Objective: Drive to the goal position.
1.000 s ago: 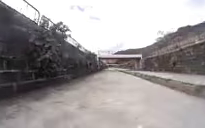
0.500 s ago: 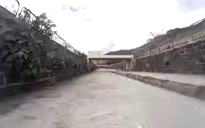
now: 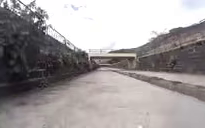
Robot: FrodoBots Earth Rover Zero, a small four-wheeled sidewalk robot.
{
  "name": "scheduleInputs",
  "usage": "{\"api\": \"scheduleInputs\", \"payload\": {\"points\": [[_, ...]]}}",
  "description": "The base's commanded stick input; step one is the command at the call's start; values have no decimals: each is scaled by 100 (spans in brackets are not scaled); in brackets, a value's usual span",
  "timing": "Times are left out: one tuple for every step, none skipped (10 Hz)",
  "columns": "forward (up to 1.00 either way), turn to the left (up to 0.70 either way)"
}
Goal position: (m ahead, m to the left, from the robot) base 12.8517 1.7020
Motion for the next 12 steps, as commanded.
{"api": "scheduleInputs", "payload": {"points": [[100, 0], [100, 0], [100, 0], [100, 0], [100, 0], [100, 0], [100, 0], [100, 0], [100, 0], [100, 0], [100, 0], [100, 0]]}}
